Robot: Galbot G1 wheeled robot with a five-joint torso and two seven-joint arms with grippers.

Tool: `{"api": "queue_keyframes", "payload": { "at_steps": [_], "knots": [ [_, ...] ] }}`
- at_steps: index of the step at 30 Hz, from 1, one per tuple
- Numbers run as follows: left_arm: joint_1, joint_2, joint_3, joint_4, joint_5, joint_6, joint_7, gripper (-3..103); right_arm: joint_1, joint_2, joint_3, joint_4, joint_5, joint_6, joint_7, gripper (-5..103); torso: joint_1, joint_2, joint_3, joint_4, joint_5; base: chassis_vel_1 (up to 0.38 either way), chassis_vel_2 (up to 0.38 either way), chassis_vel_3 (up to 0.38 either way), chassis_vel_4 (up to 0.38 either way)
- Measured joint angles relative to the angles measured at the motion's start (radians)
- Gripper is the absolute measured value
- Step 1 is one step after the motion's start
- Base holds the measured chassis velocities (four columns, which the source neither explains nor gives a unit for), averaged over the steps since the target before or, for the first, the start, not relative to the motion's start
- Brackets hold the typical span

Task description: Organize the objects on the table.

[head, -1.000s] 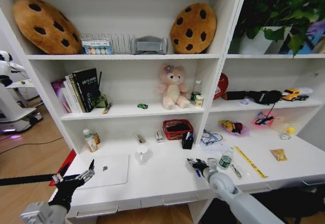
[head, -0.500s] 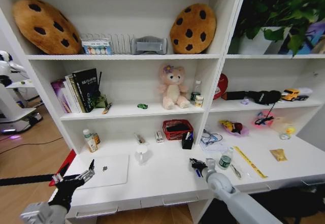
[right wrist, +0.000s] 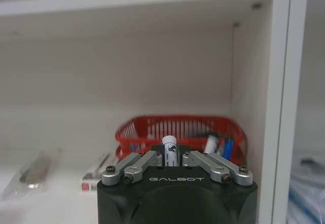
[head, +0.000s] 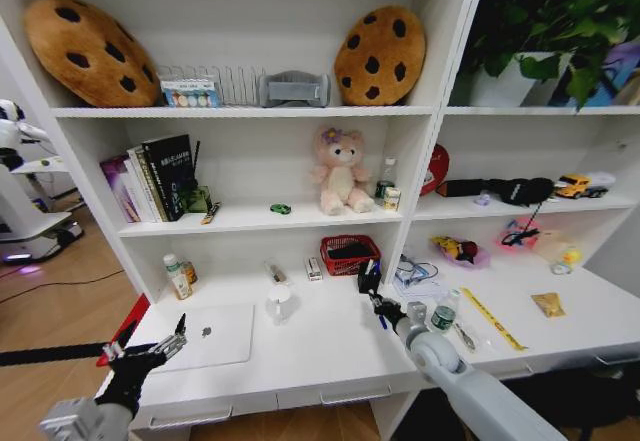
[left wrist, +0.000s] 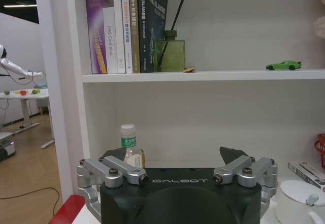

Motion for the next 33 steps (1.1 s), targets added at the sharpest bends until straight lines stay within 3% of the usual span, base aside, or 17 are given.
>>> {"api": "queue_keyframes", "payload": {
  "at_steps": [3, 4, 5, 20, 29, 33],
  "knots": [
    [0.000, 0.000, 0.000, 0.000, 0.000, 0.000, 0.000, 100, 0.039, 0.013, -0.011, -0.034, -0.038, 0.077, -0.028, 12, 0.000, 0.000, 0.000, 0.0000, -0.0001, 0.000, 0.000, 0.000, 0.000],
    [0.000, 0.000, 0.000, 0.000, 0.000, 0.000, 0.000, 100, 0.077, 0.040, -0.026, -0.089, -0.101, 0.156, -0.025, 12, 0.000, 0.000, 0.000, 0.0000, 0.0000, 0.000, 0.000, 0.000, 0.000],
    [0.000, 0.000, 0.000, 0.000, 0.000, 0.000, 0.000, 100, 0.088, 0.052, -0.030, -0.113, -0.120, 0.179, -0.012, 12, 0.000, 0.000, 0.000, 0.0000, 0.0000, 0.000, 0.000, 0.000, 0.000],
    [0.000, 0.000, 0.000, 0.000, 0.000, 0.000, 0.000, 100, 0.273, 0.143, -0.083, -0.343, -0.229, 0.336, 0.074, 12, 0.000, 0.000, 0.000, 0.0001, -0.0001, 0.000, 0.000, 0.000, 0.000],
    [0.000, 0.000, 0.000, 0.000, 0.000, 0.000, 0.000, 100, 0.309, 0.178, -0.093, -0.449, -0.263, 0.371, 0.058, 12, 0.000, 0.000, 0.000, -0.0001, -0.0001, 0.000, 0.000, 0.000, 0.000],
    [0.000, 0.000, 0.000, 0.000, 0.000, 0.000, 0.000, 100, 0.332, 0.224, -0.112, -0.517, -0.282, 0.395, 0.069, 12, 0.000, 0.000, 0.000, 0.0000, -0.0001, 0.000, 0.000, 0.000, 0.000]
  ]
}}
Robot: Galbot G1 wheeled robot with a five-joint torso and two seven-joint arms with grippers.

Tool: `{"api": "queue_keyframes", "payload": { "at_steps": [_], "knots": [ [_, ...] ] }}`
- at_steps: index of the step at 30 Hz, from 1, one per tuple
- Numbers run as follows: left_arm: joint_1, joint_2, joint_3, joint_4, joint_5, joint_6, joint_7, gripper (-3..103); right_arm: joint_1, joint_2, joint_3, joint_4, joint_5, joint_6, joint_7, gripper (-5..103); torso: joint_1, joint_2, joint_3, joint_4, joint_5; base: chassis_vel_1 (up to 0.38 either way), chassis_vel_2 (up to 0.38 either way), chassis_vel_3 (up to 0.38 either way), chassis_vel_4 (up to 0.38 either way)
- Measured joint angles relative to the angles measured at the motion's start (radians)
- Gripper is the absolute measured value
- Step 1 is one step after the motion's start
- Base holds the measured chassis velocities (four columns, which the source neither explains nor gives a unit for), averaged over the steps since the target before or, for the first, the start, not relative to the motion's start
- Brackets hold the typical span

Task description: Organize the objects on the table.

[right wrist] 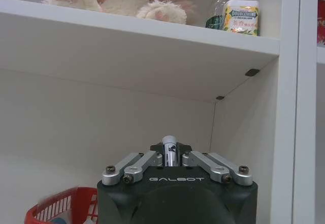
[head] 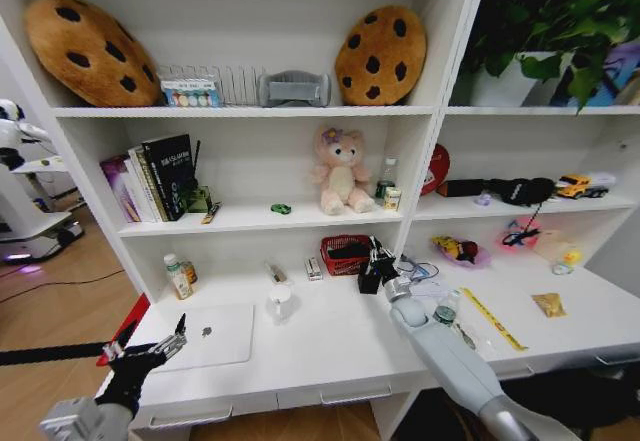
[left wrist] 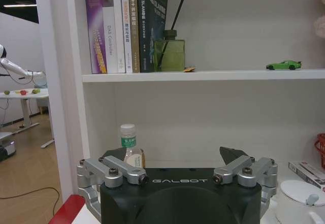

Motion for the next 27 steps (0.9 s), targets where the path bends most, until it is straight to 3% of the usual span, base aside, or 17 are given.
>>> {"api": "queue_keyframes", "payload": {
  "at_steps": [7, 18, 22, 24, 26, 27],
  "knots": [
    [0.000, 0.000, 0.000, 0.000, 0.000, 0.000, 0.000, 100, 0.019, 0.041, -0.018, -0.034, -0.001, 0.009, 0.014, 12, 0.000, 0.000, 0.000, 0.0002, 0.0000, 0.000, 0.000, 0.000, 0.000],
    [0.000, 0.000, 0.000, 0.000, 0.000, 0.000, 0.000, 100, 0.025, 0.048, 0.004, -0.074, -0.026, 0.012, -0.004, 9, 0.000, 0.000, 0.000, 0.0000, 0.0001, 0.000, 0.000, 0.000, 0.000],
    [0.000, 0.000, 0.000, 0.000, 0.000, 0.000, 0.000, 100, 0.017, 0.034, 0.013, -0.050, -0.017, -0.030, -0.027, 24, 0.000, 0.000, 0.000, 0.0000, 0.0001, 0.000, 0.000, 0.000, 0.000],
    [0.000, 0.000, 0.000, 0.000, 0.000, 0.000, 0.000, 100, 0.013, 0.029, 0.016, -0.038, -0.015, -0.042, -0.029, 24, 0.000, 0.000, 0.000, 0.0000, 0.0001, 0.000, 0.000, 0.000, 0.000],
    [0.000, 0.000, 0.000, 0.000, 0.000, 0.000, 0.000, 100, 0.004, 0.016, 0.020, -0.012, -0.010, -0.054, -0.030, 40, 0.000, 0.000, 0.000, 0.0000, 0.0002, 0.000, 0.000, 0.000, 0.000],
    [0.000, 0.000, 0.000, 0.000, 0.000, 0.000, 0.000, 100, 0.004, 0.016, 0.020, -0.012, -0.010, -0.054, -0.030, 40, 0.000, 0.000, 0.000, 0.0000, 0.0002, 0.000, 0.000, 0.000, 0.000]
  ]
}}
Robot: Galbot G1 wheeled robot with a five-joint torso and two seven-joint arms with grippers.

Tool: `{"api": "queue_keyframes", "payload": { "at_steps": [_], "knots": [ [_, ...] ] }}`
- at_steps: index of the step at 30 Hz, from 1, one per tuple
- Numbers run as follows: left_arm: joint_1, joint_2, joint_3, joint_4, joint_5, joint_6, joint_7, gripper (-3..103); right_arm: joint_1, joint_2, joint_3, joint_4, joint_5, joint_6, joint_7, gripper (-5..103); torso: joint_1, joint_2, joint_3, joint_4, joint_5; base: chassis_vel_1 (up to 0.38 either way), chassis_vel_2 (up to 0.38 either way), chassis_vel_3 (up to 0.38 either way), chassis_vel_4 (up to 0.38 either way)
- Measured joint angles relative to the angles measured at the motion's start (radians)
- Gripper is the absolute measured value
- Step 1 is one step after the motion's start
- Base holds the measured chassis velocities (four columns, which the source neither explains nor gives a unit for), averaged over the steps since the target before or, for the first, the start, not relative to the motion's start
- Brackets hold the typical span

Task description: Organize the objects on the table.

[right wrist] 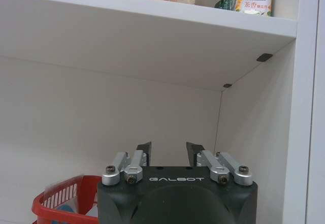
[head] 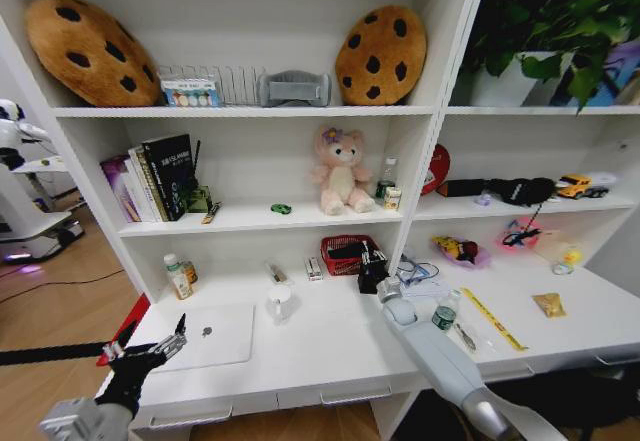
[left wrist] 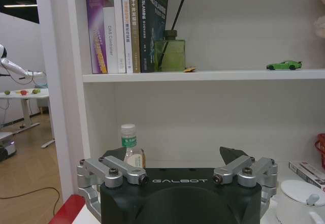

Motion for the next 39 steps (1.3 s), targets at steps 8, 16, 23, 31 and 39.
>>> {"api": "queue_keyframes", "payload": {
  "at_steps": [8, 16, 23, 31, 39],
  "knots": [
    [0.000, 0.000, 0.000, 0.000, 0.000, 0.000, 0.000, 100, -0.106, -0.108, 0.025, 0.224, 0.111, -0.094, -0.063, 68, 0.000, 0.000, 0.000, -0.0002, 0.0001, 0.000, 0.000, 0.000, 0.000],
    [0.000, 0.000, 0.000, 0.000, 0.000, 0.000, 0.000, 100, -0.335, -0.242, 0.069, 0.607, 0.150, -0.263, 0.105, 97, 0.000, 0.000, 0.000, 0.0002, -0.0003, 0.000, 0.000, 0.000, 0.000],
    [0.000, 0.000, 0.000, 0.000, 0.000, 0.000, 0.000, 100, -0.739, -0.293, 0.283, 0.914, 0.106, -0.335, 0.210, 100, 0.000, 0.000, 0.000, -0.0003, 0.0003, 0.000, 0.000, 0.000, 0.000],
    [0.000, 0.000, 0.000, 0.000, 0.000, 0.000, 0.000, 100, -1.286, -0.080, 0.670, 1.115, -0.166, -0.263, 0.082, 100, 0.000, 0.000, 0.000, -0.0002, -0.0007, 0.000, 0.000, 0.000, 0.000],
    [0.000, 0.000, 0.000, 0.000, 0.000, 0.000, 0.000, 100, -1.524, 0.184, 0.808, 1.191, -0.225, -0.149, -0.007, 100, 0.000, 0.000, 0.000, 0.0001, -0.0003, 0.000, 0.000, 0.000, 0.000]
  ]
}}
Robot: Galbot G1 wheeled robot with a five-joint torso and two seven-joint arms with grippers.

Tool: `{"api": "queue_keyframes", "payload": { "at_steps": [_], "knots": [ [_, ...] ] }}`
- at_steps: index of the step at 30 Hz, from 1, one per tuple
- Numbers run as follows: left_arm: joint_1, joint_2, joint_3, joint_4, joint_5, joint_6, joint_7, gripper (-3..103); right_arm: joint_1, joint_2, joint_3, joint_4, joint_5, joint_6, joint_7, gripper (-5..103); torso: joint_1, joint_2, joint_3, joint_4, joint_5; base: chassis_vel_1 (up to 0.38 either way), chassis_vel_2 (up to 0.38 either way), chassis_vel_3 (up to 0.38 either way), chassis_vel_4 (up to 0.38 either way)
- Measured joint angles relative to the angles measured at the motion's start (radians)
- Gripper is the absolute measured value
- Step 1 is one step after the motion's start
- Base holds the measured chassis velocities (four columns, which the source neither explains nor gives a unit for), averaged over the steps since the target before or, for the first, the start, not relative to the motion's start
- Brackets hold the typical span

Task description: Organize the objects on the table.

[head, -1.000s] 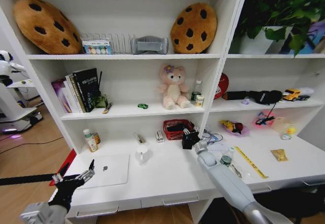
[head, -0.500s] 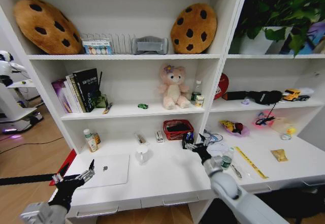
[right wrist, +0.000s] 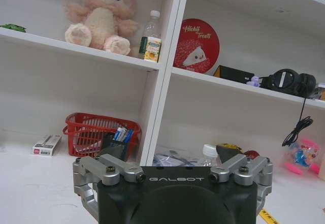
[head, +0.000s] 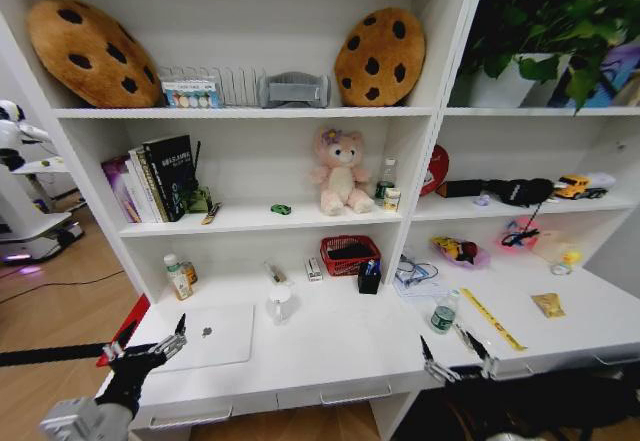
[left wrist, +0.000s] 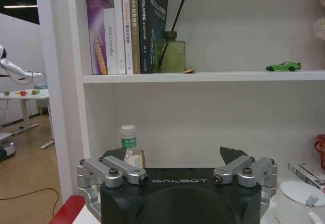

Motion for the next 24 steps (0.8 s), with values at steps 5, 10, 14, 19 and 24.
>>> {"api": "queue_keyframes", "payload": {
  "at_steps": [5, 10, 14, 19, 24],
  "knots": [
    [0.000, 0.000, 0.000, 0.000, 0.000, 0.000, 0.000, 100, -0.030, 0.022, 0.051, -0.010, -0.010, 0.064, -0.070, 100, 0.000, 0.000, 0.000, 0.0002, 0.0002, 0.000, 0.000, 0.000, 0.000],
    [0.000, 0.000, 0.000, 0.000, 0.000, 0.000, 0.000, 100, -0.042, 0.049, 0.078, -0.016, 0.010, 0.107, -0.096, 100, 0.000, 0.000, 0.000, 0.0000, 0.0002, 0.000, 0.000, 0.000, 0.000],
    [0.000, 0.000, 0.000, 0.000, 0.000, 0.000, 0.000, 100, -0.040, 0.061, 0.069, -0.018, 0.003, 0.136, -0.100, 100, 0.000, 0.000, 0.000, -0.0001, 0.0000, -0.024, -0.024, 0.027, 0.029],
    [0.000, 0.000, 0.000, 0.000, 0.000, 0.000, 0.000, 100, -0.036, 0.067, 0.059, -0.018, -0.007, 0.144, -0.101, 100, 0.000, 0.000, 0.000, -0.0001, 0.0002, -0.103, -0.092, 0.092, 0.091],
    [0.000, 0.000, 0.000, 0.000, 0.000, 0.000, 0.000, 100, -0.021, 0.065, 0.050, -0.026, -0.006, 0.144, -0.101, 100, 0.000, 0.000, 0.000, 0.0000, 0.0002, -0.151, -0.145, 0.162, 0.158]
  ]
}}
